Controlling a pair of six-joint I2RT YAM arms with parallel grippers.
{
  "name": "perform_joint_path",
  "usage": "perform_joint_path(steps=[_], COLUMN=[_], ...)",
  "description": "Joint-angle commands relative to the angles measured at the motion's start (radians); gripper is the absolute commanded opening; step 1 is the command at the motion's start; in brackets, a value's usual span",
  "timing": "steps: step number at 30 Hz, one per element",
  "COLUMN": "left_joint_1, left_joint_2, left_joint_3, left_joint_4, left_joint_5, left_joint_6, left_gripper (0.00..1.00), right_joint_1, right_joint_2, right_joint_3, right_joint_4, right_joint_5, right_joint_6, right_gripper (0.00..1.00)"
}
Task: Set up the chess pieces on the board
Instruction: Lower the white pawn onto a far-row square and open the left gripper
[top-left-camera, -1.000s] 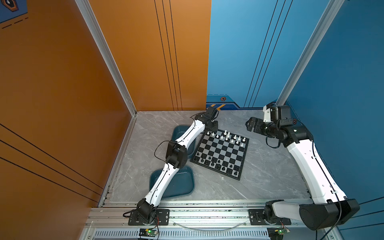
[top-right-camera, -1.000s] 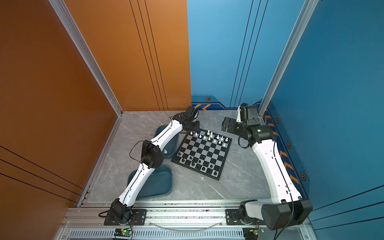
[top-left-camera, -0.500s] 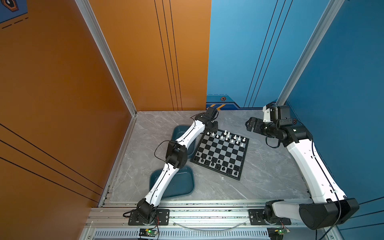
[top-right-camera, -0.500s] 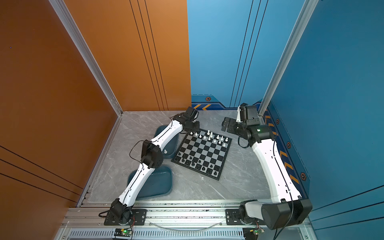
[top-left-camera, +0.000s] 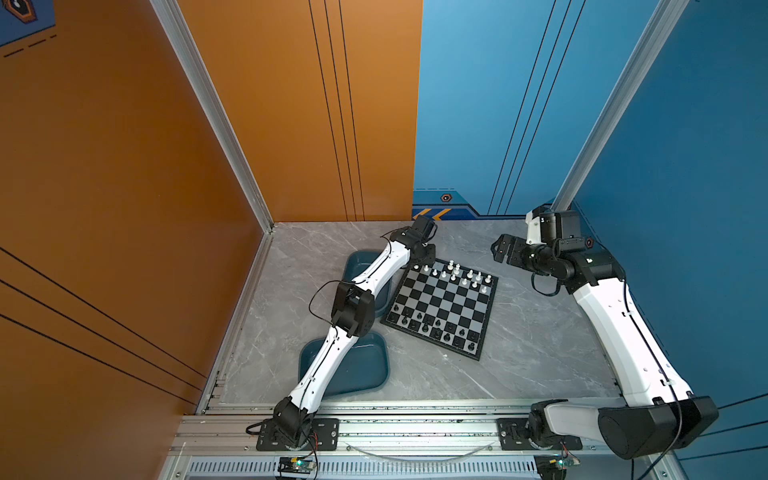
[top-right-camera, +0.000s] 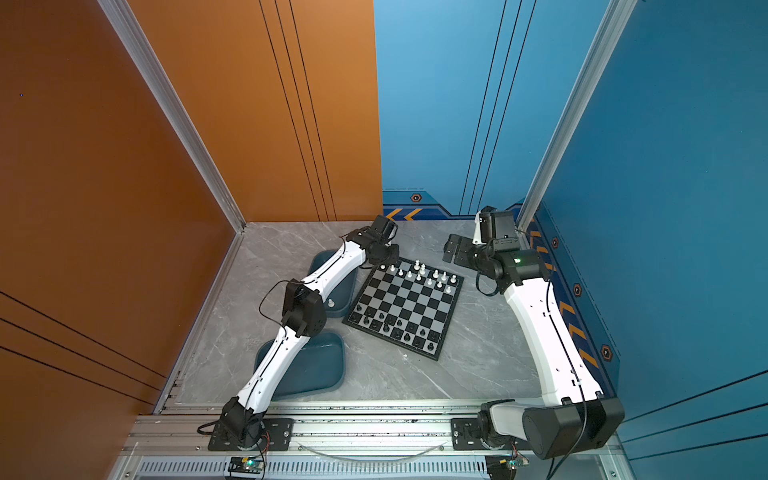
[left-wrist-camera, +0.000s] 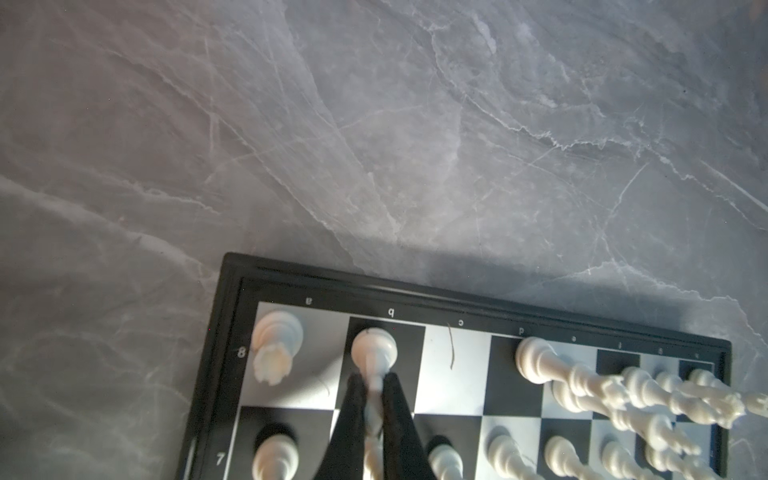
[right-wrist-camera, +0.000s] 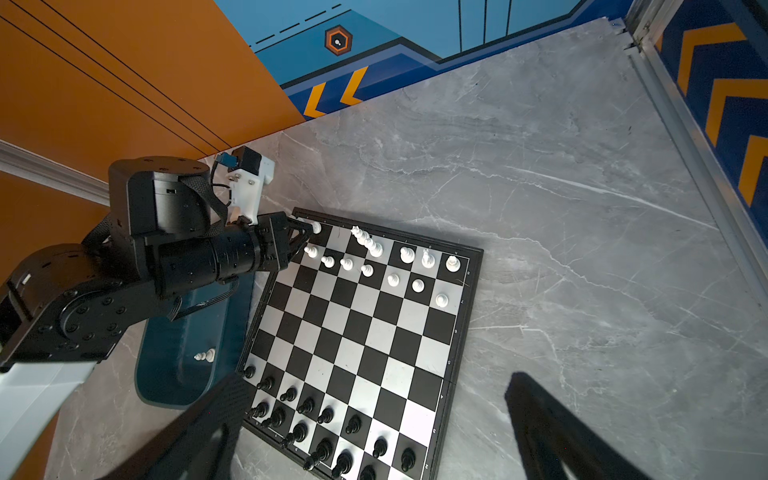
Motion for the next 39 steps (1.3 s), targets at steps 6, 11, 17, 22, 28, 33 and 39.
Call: perform_joint_path(steps=[6, 11, 17, 22, 28, 33, 39], left_joint_1=[-0.006, -0.008, -0.008, -0.009, -0.011, -0.009, -0.005], left_joint_2=[-0.051, -0.059, -0.053, -0.056, -0.056, -0.052, -0.056], left_joint_3=[-0.036, -0.036, -0.018, -0.017, -0.008, 0.018, 0.036], left_joint_4=[-0.026, -0.027, -0.026, -0.026, -0.027, -0.025, -0.026], left_joint_5=[0.017, 0.015, 0.023, 0.027, 0.030, 0.025, 0.026], left_joint_6=[0.003, 0.005, 0.005, 0.002, 0.000, -0.001, -0.002], left_gripper=[0.03, 0.04, 0.11, 0.11, 0.17, 0.19, 0.21], right_joint_1=[-0.007, -0.007, -0.012, -0.016, -0.021, -0.024, -0.029], right_joint_2=[-0.018, -0.021, -0.024, -0.022, -0.021, -0.017, -0.012], right_joint_3=[-0.015, -0.027, -0.033, -0.042, -0.051, -0.054, -0.054], right_joint_4=[-0.017, -0.012, -0.008, -0.004, 0.004, 0.011, 0.018], right_joint_5=[0.007, 0.003, -0.001, -0.010, -0.020, -0.027, -0.034], right_joint_6=[0.010, 0.013, 0.013, 0.016, 0.018, 0.018, 0.019], right_gripper=[1.00, 1.00, 1.00, 1.00, 1.00, 1.00, 1.00])
